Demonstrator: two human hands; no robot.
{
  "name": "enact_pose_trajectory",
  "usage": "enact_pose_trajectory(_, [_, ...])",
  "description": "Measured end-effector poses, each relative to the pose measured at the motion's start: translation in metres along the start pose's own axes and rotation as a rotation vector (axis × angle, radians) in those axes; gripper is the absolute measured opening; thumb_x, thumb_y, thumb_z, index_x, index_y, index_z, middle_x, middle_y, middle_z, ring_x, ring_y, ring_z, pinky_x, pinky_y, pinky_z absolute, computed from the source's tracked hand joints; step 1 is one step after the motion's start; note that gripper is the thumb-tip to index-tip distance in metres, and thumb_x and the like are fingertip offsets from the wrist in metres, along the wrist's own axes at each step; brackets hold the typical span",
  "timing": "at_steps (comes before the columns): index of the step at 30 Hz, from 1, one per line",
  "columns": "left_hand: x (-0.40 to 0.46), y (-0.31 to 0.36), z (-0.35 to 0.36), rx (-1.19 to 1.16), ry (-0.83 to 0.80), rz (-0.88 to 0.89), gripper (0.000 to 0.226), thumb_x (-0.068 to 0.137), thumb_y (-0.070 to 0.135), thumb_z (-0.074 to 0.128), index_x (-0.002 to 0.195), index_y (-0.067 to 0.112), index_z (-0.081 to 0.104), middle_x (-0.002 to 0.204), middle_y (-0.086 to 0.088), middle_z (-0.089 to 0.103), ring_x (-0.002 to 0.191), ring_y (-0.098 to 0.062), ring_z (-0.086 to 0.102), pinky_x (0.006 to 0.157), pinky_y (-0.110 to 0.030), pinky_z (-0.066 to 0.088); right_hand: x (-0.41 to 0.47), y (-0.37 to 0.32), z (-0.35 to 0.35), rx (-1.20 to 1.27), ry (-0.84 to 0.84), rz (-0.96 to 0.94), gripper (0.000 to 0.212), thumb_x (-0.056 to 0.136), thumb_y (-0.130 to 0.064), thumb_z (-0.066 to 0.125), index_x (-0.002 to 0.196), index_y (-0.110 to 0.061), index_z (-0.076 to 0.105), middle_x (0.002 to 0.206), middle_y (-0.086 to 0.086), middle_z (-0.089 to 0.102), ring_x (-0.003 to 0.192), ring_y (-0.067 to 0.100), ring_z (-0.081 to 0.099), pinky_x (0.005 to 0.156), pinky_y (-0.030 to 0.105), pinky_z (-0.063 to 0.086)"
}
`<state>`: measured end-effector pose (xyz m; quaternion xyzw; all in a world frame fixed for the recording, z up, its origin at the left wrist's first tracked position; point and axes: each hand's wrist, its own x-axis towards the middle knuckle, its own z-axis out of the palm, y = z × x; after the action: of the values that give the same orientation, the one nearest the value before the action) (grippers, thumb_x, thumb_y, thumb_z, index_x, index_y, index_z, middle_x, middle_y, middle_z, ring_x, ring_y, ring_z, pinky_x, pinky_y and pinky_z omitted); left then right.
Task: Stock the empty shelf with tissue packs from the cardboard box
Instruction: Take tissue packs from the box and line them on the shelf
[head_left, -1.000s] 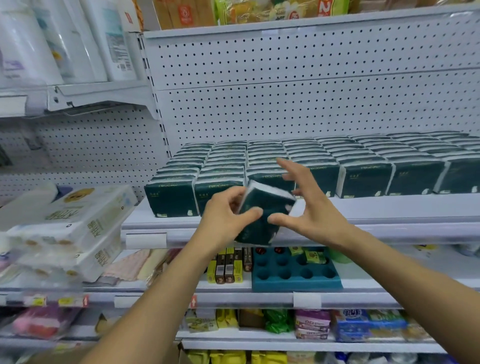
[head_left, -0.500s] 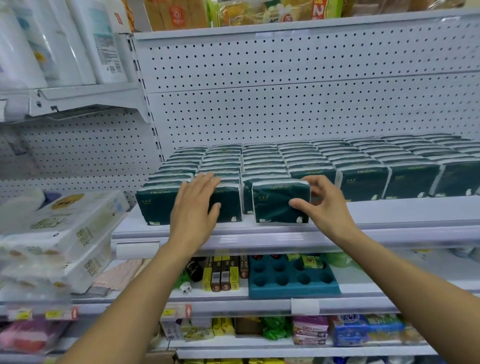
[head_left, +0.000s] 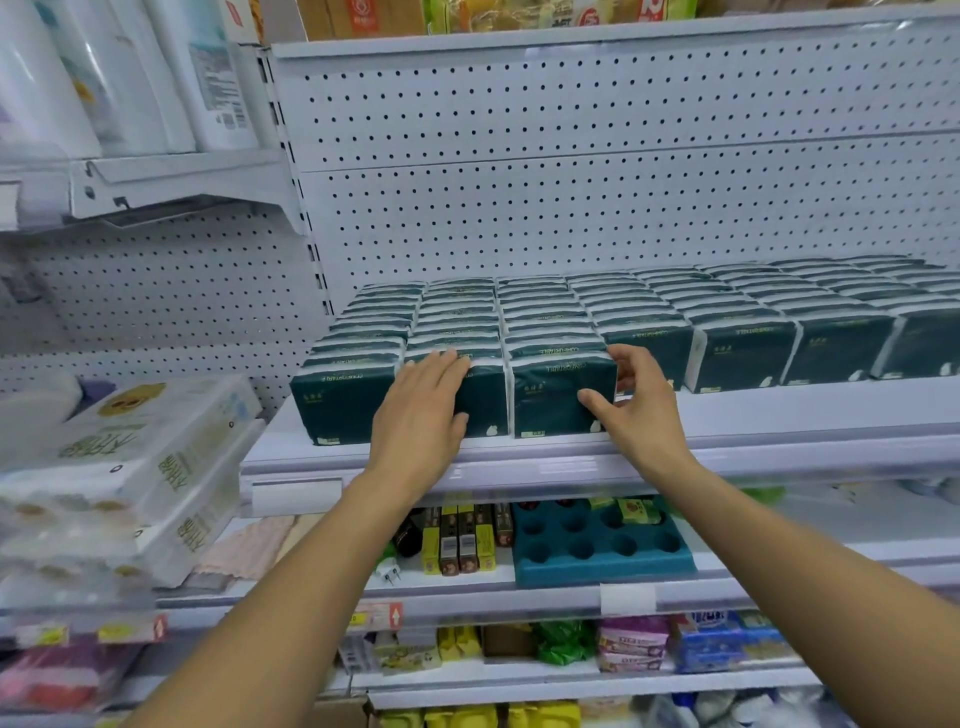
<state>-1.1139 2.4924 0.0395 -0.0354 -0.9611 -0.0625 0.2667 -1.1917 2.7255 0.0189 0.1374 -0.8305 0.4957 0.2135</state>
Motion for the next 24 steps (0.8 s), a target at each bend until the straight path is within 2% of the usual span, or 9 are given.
enact_pose_trajectory(4, [0.001,0.0,-0.004,0.06,-0.058,0.027,0.066,0.098,0.035,0.053,0.154,0.019,0.023,0.161,0.0,0.022,0.149,-0.018,0.016,0.123,-0.036,0.004,-0.004,-0.007,-0.001,-0.127,-0.018,0.021,0.057,0.087,-0.031,0.07,0.135,-0.018,0.042,0.12,-0.001,0.048,0.103,0.014,0.048,0.087,0.034,0.046])
enact_pose_trajectory(7, [-0.002,-0.001,-0.009,0.102,-0.06,0.047,0.069,0.098,0.043,0.049,0.155,0.021,0.018,0.163,-0.001,0.017,0.151,-0.02,0.009,0.122,-0.041,-0.003,-0.014,-0.015,-0.005,-0.258,-0.01,-0.009,0.063,0.089,-0.034,0.066,0.142,-0.017,0.035,0.136,0.005,0.041,0.119,0.02,0.044,0.094,0.037,0.042])
enact_pose_trajectory(10, [-0.018,0.003,-0.017,0.086,0.018,0.062,0.069,0.097,0.046,0.05,0.155,0.02,0.024,0.161,-0.002,0.023,0.15,-0.022,0.014,0.122,-0.042,0.0,-0.038,-0.027,-0.01,-0.398,0.042,-0.151,0.063,0.091,-0.032,0.063,0.145,-0.015,0.035,0.145,0.006,0.039,0.13,0.024,0.039,0.105,0.043,0.038])
enact_pose_trajectory(13, [-0.052,0.009,-0.022,0.055,0.103,0.073,0.069,0.095,0.05,0.051,0.153,0.02,0.03,0.158,-0.002,0.032,0.147,-0.021,0.024,0.122,-0.046,0.009,-0.073,-0.039,-0.015,-0.493,0.07,-0.358,0.06,0.091,-0.031,0.063,0.143,-0.012,0.041,0.146,0.007,0.043,0.133,0.026,0.041,0.11,0.048,0.032])
enact_pose_trajectory(16, [-0.097,0.015,-0.025,0.051,0.132,0.065,0.07,0.093,0.05,0.055,0.152,0.02,0.031,0.156,-0.003,0.035,0.146,-0.022,0.029,0.12,-0.052,0.019,-0.118,-0.049,-0.017,-0.543,0.045,-0.461,0.058,0.092,-0.032,0.059,0.143,-0.015,0.04,0.145,0.005,0.046,0.134,0.024,0.042,0.114,0.051,0.025])
enact_pose_trajectory(20, [-0.164,0.014,-0.028,0.082,0.108,0.044,0.067,0.094,0.052,0.046,0.151,0.019,0.033,0.154,-0.005,0.038,0.144,-0.025,0.032,0.116,-0.054,0.028,-0.18,-0.057,-0.011,-0.558,-0.061,-0.52,0.056,0.093,-0.039,0.049,0.143,-0.015,0.039,0.143,0.006,0.047,0.13,0.024,0.045,0.109,0.049,0.035])
enact_pose_trajectory(24, [-0.234,0.003,-0.027,0.05,0.009,-0.041,0.066,0.093,0.054,0.038,0.15,0.021,0.033,0.152,-0.005,0.041,0.136,-0.026,0.044,0.108,-0.05,0.04,-0.241,-0.062,0.007,-0.512,-0.211,-0.484,0.058,0.093,-0.039,0.055,0.144,-0.016,0.039,0.143,0.006,0.048,0.122,0.025,0.052,0.095,0.041,0.046])
